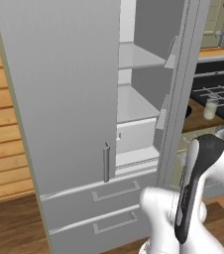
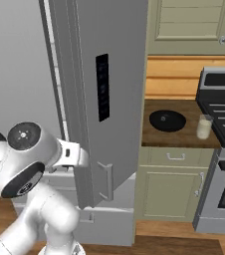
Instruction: Grab a lemon wedge from the fridge and one ice cube from the ice bowl, and put them in the glass of lemonade.
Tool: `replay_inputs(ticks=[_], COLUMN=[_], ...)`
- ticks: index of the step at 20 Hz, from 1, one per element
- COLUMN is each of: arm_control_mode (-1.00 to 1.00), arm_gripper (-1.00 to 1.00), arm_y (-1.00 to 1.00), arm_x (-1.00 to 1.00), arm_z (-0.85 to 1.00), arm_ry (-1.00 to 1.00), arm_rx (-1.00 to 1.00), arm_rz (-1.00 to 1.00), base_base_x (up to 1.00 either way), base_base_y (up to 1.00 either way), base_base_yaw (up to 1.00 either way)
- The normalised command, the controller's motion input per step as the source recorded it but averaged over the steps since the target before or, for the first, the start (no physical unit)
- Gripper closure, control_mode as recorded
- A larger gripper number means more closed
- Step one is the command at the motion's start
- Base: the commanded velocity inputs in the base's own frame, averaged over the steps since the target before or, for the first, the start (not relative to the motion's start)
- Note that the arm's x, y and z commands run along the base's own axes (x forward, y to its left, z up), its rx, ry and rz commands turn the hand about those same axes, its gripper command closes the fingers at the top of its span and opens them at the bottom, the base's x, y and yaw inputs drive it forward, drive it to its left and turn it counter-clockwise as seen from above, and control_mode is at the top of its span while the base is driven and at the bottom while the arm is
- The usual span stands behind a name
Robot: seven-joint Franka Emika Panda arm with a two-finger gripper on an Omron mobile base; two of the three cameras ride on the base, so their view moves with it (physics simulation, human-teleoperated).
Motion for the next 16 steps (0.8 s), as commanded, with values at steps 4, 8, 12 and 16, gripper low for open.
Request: replay_inputs(ticks=[4,8,12,16], arm_control_mode=[-1.00,-1.00,-1.00,-1.00], arm_gripper=[-1.00,-1.00,-1.00,-1.00], arm_y=[1.00,1.00,0.80,0.24], arm_x=[-0.27,0.09,0.97,1.00], arm_z=[0.63,0.31,-0.02,-0.05], arm_ry=[0.07,0.03,0.00,0.02], arm_rx=[-0.29,-0.40,-0.49,-0.36], arm_rz=[-0.05,-0.26,-0.33,-0.29], base_base_x=[0.00,0.00,0.00,0.00], base_base_y=[0.00,0.00,0.00,0.00], base_base_yaw=[0.00,0.00,0.00,0.00])
